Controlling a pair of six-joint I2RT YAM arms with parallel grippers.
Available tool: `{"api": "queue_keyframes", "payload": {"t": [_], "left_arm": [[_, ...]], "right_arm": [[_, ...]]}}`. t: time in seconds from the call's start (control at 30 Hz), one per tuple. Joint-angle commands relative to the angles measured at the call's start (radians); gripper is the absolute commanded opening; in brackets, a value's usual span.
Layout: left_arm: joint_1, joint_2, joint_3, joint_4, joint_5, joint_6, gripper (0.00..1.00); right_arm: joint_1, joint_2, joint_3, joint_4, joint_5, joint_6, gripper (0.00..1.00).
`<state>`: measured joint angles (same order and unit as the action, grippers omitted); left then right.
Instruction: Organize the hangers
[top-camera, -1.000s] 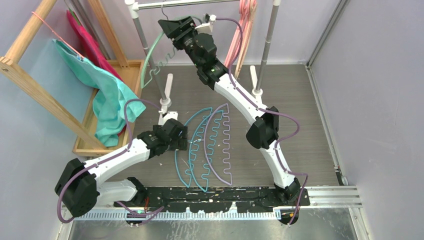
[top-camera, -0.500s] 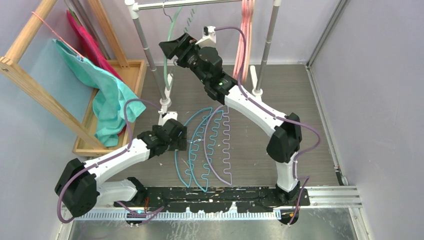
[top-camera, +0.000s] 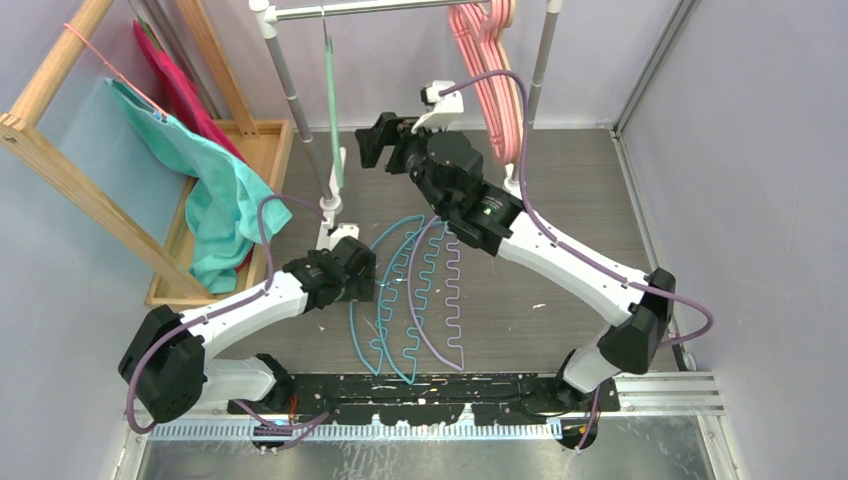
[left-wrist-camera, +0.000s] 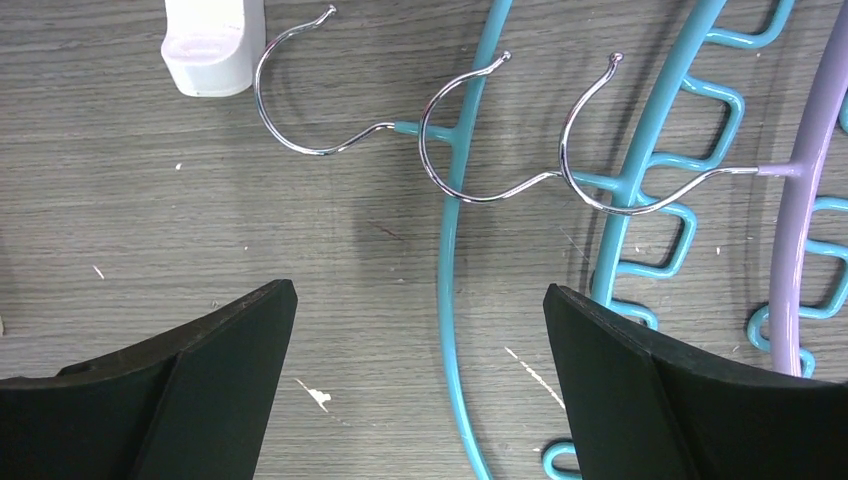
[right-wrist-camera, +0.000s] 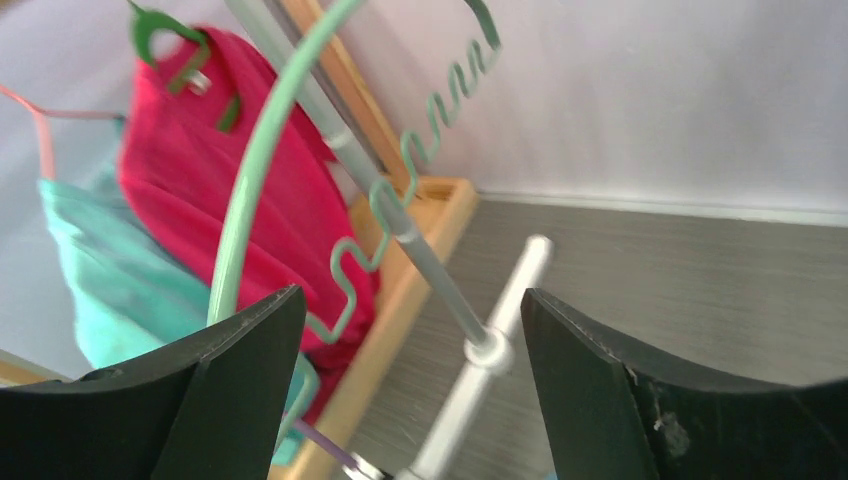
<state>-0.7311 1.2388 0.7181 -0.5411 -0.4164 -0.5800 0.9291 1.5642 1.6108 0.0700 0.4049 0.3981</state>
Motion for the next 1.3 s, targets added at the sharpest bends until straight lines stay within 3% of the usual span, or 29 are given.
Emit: {"api": "queue_keyframes", "payload": {"t": [0.0,0.2,0.4,0.77,0.93,1.27], "left_arm": [[-0.002,0.008,0.063,-0.005,-0.024,0.015,0.98],[0.001,0.056,0.087,-0.017,-0.051,0.014,0.98],[0.008,0.083,0.070,0.014,-0.037,-0.013,0.98],[0.008,0.087,0.072,0.002,-0.062,-0.014,0.98],[0.008,0.084,0.064,0.003,-0.063,-0.016,0.98],[0.009,0.074,0.040,0.012,-0.057,-0.029,0.98]], "right_arm": [[0.081,-0.080,-0.090,-0.188,0.162,-0.178,0.84],[0.142,-0.255,-0.363,-0.372,0.220,-0.089,0.70],[0.147,-0.302,-0.544,-0.529,0.107,0.020,0.65],[0.233,-0.177,-0.726,-0.429,-0.119,0.087,0.63],[0.260,-0.127,-0.780,-0.359,-0.253,0.128,0.57],[0.332,-0.062,-0.828,-0.351,-0.260,0.184,0.51]]}}
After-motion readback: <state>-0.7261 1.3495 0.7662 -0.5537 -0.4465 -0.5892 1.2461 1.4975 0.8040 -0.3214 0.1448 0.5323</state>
